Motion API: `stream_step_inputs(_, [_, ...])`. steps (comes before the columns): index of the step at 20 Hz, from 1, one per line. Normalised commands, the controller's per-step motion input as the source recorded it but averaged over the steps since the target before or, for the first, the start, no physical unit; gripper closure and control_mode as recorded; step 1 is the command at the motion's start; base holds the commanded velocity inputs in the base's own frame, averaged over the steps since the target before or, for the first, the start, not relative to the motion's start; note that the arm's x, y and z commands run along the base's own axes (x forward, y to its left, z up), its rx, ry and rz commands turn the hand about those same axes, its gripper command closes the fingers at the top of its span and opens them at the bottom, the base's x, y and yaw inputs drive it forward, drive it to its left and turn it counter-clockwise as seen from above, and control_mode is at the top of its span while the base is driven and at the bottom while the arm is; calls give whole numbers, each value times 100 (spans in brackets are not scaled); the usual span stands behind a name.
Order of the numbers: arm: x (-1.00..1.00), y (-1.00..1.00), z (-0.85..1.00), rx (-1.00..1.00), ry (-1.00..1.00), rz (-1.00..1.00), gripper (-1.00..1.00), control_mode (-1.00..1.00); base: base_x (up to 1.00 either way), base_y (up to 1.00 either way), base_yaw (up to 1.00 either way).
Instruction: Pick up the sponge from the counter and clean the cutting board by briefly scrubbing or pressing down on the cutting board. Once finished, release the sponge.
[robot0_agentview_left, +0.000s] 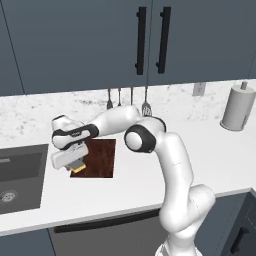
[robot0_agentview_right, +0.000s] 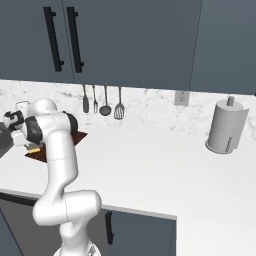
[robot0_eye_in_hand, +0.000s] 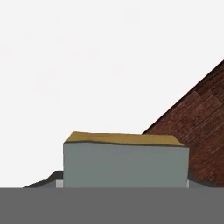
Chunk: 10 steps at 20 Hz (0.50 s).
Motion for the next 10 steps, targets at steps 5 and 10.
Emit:
stream_step_inputs(5, [69, 0, -14, -15, 0, 0, 100, -100, 0, 0, 0])
stream_step_inputs(10, [74, 0, -14, -7, 1, 0, 100, -100, 0, 0, 0])
